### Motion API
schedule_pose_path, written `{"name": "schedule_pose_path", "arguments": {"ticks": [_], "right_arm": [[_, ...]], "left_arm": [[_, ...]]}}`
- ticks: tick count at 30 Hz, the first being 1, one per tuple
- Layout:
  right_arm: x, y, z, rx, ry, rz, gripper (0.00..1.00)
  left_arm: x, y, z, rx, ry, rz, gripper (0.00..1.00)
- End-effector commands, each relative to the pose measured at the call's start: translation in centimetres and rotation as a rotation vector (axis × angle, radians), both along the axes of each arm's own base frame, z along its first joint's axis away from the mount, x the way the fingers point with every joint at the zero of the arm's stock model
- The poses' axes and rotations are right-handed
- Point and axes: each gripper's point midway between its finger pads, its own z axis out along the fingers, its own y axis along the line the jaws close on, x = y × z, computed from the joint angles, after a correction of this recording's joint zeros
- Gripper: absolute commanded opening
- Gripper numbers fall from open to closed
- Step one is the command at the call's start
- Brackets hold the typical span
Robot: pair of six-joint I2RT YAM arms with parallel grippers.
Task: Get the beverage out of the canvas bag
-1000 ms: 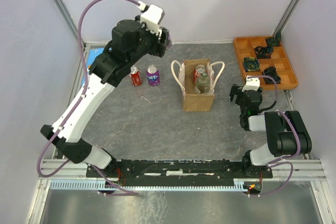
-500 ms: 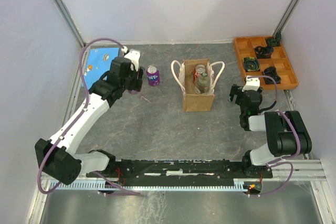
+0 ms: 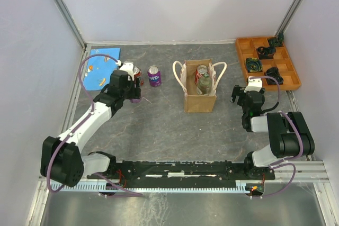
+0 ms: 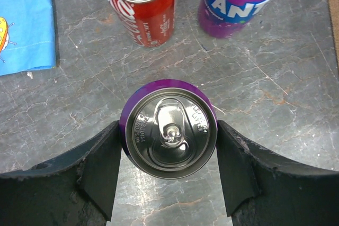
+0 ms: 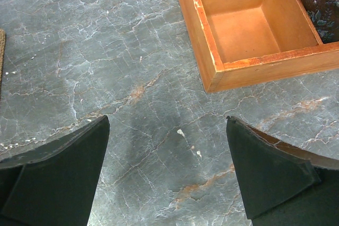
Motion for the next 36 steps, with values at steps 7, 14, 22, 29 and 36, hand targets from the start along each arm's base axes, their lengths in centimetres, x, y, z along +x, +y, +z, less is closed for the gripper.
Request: {"name": "schedule_pose_path", "arguments": {"ticks": [7, 14, 22, 29, 36], "right_arm": [[1.1, -0.1, 1.6, -0.006, -0.054, 0.001, 0.99], [1.1, -0.1, 1.6, -0.006, -0.054, 0.002, 0.99], [1.1, -0.1, 1.6, -0.006, -0.054, 0.001, 0.99], [1.1, -0.1, 1.6, -0.006, -0.053, 0.001, 0.99], [1.1, -0.1, 1.6, -0.006, -0.053, 0.001, 0.99]], "left_arm": [[4.1, -0.1, 2.9, -0.089, -0.215, 0.075, 0.03], [5.0, 0.3, 0.2, -0.085, -0.157, 0.086, 0.03], [5.3, 0.3, -1.7, -0.11, -0.103, 0.088, 0.23], [5.4, 0.8, -1.4, -0.111, -0.102, 0.108, 0.9], [5.6, 0.9, 1.3, -0.099, -0.134, 0.099, 0.99]]}}
